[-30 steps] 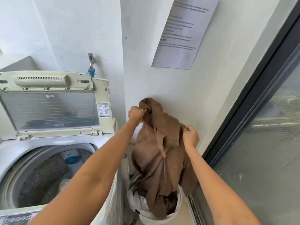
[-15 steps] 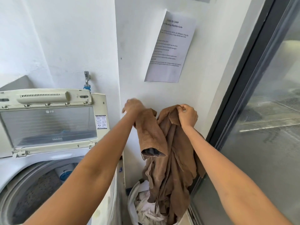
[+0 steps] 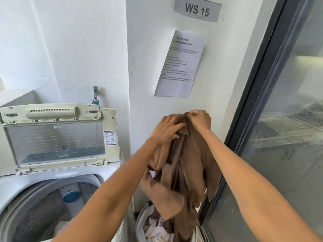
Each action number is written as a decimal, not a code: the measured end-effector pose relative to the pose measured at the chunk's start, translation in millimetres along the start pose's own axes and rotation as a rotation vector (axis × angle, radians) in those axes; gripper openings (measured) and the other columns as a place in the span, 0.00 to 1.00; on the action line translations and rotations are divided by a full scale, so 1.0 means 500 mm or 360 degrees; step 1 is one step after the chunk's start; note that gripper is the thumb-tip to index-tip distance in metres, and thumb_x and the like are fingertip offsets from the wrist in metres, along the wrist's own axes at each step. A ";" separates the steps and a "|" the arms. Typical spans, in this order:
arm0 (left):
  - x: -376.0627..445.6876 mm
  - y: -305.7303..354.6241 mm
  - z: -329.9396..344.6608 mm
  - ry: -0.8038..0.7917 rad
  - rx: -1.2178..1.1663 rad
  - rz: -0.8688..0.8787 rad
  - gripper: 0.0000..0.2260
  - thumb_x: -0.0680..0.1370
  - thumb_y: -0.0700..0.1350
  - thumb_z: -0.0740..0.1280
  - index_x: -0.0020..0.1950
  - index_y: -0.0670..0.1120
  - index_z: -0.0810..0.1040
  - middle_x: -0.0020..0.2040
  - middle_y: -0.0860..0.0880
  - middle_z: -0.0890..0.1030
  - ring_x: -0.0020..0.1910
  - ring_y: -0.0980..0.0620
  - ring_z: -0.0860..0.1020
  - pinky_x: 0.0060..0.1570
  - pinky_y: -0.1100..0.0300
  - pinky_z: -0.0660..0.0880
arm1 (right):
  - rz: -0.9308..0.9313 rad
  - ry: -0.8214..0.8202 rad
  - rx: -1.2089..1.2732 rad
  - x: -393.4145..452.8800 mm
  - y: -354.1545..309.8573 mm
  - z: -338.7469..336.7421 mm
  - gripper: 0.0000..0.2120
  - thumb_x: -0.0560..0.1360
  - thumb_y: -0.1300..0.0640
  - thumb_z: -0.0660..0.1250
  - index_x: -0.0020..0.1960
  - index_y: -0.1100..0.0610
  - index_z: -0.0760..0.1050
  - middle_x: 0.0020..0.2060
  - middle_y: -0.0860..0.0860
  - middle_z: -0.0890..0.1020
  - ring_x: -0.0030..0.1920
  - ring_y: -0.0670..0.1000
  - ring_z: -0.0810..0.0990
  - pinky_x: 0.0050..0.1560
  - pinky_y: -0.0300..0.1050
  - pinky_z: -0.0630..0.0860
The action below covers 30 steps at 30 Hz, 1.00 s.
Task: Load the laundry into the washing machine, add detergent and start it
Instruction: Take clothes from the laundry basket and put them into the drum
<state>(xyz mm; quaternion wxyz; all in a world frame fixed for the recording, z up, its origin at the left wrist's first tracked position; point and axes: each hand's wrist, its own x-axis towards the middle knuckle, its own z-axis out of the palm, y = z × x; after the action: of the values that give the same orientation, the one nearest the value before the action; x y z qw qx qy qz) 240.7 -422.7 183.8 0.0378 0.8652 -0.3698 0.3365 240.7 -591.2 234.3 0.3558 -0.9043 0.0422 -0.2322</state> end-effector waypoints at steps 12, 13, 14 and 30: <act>0.138 0.020 -0.012 -0.0121 -0.0744 -0.1095 0.09 0.77 0.46 0.62 0.49 0.41 0.76 0.52 0.41 0.80 0.54 0.41 0.76 0.47 0.55 0.69 | -0.0134 0.0228 -0.0009 -0.006 0.066 0.024 0.06 0.76 0.55 0.65 0.52 0.57 0.75 0.51 0.53 0.77 0.48 0.54 0.79 0.43 0.42 0.70; 0.147 0.010 -0.016 -0.0067 -0.0764 -0.1187 0.10 0.77 0.46 0.61 0.49 0.40 0.75 0.52 0.41 0.80 0.55 0.41 0.76 0.47 0.54 0.70 | -0.0137 0.0260 0.0079 -0.015 0.075 0.025 0.06 0.77 0.54 0.65 0.50 0.56 0.74 0.48 0.52 0.78 0.46 0.54 0.80 0.43 0.44 0.73; 0.158 -0.001 -0.021 -0.0007 -0.0783 -0.1269 0.10 0.77 0.45 0.61 0.50 0.39 0.75 0.53 0.40 0.80 0.55 0.41 0.76 0.48 0.54 0.70 | -0.0113 0.0203 0.0230 -0.028 0.086 0.028 0.08 0.77 0.50 0.64 0.48 0.55 0.73 0.43 0.52 0.80 0.42 0.54 0.80 0.44 0.49 0.77; 0.157 -0.173 -0.197 0.0223 -0.0561 -0.1541 0.12 0.77 0.49 0.64 0.55 0.44 0.79 0.57 0.43 0.79 0.59 0.42 0.75 0.54 0.52 0.74 | 0.0245 -0.0025 -0.0330 0.026 0.080 -0.016 0.14 0.79 0.53 0.60 0.57 0.60 0.77 0.55 0.62 0.80 0.57 0.62 0.77 0.55 0.50 0.73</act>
<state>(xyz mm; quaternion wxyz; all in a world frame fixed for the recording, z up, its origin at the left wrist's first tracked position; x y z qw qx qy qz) 282.7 -377.3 323.3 0.3588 0.8931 0.0252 0.2703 252.1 -629.1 217.7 0.2775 -0.9320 0.1326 -0.1916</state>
